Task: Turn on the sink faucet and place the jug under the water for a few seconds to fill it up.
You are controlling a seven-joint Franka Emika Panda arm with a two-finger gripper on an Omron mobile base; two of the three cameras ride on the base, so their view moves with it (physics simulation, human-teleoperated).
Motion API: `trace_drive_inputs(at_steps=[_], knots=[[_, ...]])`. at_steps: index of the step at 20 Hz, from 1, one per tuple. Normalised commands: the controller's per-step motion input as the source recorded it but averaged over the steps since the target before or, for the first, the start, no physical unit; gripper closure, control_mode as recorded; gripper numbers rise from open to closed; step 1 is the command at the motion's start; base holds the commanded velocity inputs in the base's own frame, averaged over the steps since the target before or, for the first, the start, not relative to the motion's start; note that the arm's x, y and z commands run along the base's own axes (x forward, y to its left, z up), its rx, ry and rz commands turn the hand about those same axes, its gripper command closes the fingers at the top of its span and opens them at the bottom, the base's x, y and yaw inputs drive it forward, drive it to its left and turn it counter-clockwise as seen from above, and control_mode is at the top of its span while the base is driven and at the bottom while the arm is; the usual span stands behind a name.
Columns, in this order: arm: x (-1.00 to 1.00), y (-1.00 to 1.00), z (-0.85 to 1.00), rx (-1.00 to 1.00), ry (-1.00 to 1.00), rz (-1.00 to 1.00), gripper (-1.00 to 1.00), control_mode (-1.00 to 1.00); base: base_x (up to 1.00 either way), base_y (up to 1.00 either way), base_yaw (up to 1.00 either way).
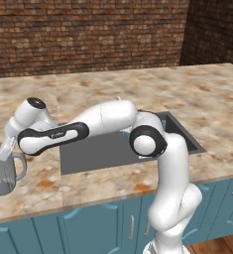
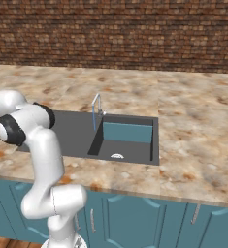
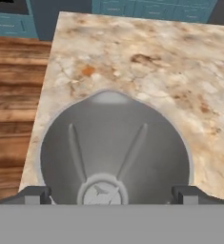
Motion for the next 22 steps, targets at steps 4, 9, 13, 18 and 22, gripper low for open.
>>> trace_drive_inputs(at_steps=[4, 9, 13, 18, 22], knots=[[0.00, -0.12, -0.03, 0.05, 0.00, 0.00, -1.00, -1.00, 0.00, 0.00, 0.00], [-0.23, -0.23, 0.00, 0.09, -0.12, 0.00, -1.00, -1.00, 0.00, 0.00, 0.00], [-0.32, -0.06, -0.01, 0.04, -0.09, 0.00, -1.00, -1.00, 0.00, 0.00, 0.00], [-0.10, -0.24, -0.17, 0.08, 0.00, 0.00, -1.00, -1.00, 0.00, 0.00, 0.00], [-0.04, -0.65, -0.01, 0.16, -0.06, -0.07, -1.00, -1.00, 0.00, 0.00, 0.00]])
